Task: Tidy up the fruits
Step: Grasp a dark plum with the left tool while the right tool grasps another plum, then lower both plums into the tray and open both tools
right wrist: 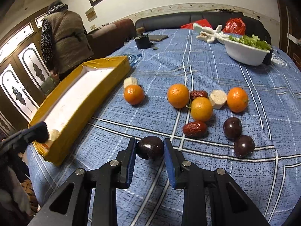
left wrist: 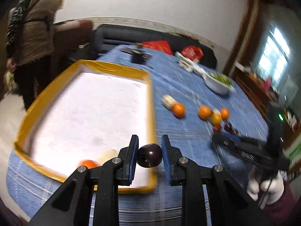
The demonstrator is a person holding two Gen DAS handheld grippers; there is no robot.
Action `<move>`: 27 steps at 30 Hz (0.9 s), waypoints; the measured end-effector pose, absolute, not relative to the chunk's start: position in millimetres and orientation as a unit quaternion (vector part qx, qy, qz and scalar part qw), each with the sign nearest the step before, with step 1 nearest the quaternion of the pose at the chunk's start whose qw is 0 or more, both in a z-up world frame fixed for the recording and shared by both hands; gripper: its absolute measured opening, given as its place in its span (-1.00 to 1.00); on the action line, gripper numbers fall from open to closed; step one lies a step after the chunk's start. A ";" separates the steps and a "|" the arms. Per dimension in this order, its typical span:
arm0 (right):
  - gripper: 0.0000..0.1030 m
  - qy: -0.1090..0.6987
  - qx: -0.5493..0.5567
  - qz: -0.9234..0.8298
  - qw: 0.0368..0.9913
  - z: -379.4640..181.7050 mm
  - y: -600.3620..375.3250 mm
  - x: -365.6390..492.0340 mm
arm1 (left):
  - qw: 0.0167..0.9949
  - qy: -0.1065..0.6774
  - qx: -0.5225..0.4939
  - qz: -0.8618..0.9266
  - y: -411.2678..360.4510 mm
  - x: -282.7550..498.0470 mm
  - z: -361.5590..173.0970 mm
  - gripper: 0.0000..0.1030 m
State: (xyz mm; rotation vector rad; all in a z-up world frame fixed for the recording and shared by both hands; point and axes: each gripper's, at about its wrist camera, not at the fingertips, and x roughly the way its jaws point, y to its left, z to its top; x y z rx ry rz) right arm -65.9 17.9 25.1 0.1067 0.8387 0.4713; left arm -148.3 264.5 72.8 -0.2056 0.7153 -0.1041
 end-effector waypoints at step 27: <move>-0.36 0.442 -0.074 0.355 0.820 43.5 243.1 -57.8 | 0.907 0.363 -0.209 0.046 405.0 -126.9 45.7 -0.51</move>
